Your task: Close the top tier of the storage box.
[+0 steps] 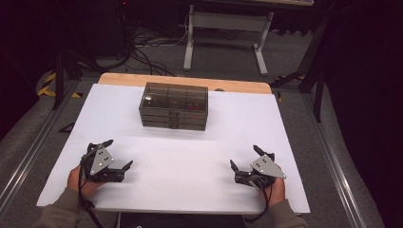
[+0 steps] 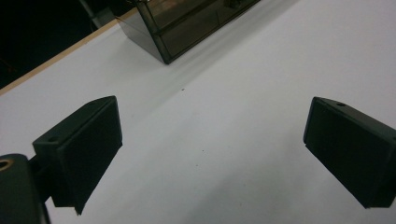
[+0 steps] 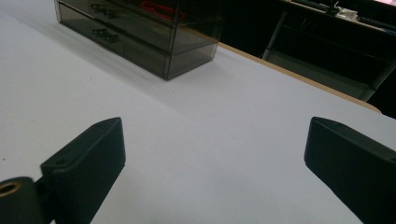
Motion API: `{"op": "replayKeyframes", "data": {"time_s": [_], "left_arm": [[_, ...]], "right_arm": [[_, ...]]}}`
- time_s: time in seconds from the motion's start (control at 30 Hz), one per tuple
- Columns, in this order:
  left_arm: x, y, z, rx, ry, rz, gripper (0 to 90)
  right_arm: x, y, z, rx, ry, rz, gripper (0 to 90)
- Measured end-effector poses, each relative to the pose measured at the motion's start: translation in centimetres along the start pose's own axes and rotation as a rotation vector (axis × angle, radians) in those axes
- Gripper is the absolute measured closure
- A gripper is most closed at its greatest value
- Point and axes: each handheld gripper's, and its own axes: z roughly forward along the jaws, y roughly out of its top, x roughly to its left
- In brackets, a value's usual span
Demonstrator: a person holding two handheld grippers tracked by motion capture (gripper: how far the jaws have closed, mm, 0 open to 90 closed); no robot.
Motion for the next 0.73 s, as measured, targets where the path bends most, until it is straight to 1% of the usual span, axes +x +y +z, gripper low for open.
{"op": "replayKeyframes", "data": {"time_s": [0.17,0.2,0.43,0.47,0.53,0.6,0.63,0.67,0.73], "left_arm": [[-0.11,0.05,0.00,-0.001,-0.003,0.006,5.4],[-0.04,0.05,-0.07,-0.003,0.006,0.005,5.4],[0.14,0.02,0.22,-0.001,-0.001,-0.023,5.4],[0.21,0.05,0.25,-0.002,-0.003,-0.022,5.5],[0.22,0.07,0.27,-0.005,0.000,-0.021,5.5],[0.31,0.09,0.27,-0.009,-0.006,-0.037,5.5],[0.31,0.09,0.27,-0.009,-0.006,-0.037,5.5],[0.50,0.12,0.25,-0.015,-0.003,-0.051,5.5],[0.56,0.11,0.26,-0.016,0.002,-0.056,5.5]], "right_arm": [[0.01,0.00,-0.02,0.000,-0.001,0.001,6.0],[0.04,0.01,-0.04,-0.001,-0.001,-0.001,6.0],[-0.07,-0.04,0.03,0.001,-0.005,0.006,6.0],[-0.14,-0.05,0.02,-0.004,-0.021,0.006,6.0],[-0.25,0.03,-0.12,-0.021,-0.034,0.013,6.3],[-0.40,0.09,-0.24,-0.031,-0.038,0.020,6.6],[-0.40,0.09,-0.24,-0.031,-0.038,0.020,6.6],[-0.55,0.02,-0.17,-0.020,-0.040,0.024,6.5],[-0.67,-0.03,-0.16,-0.015,-0.038,0.030,6.5]]}}
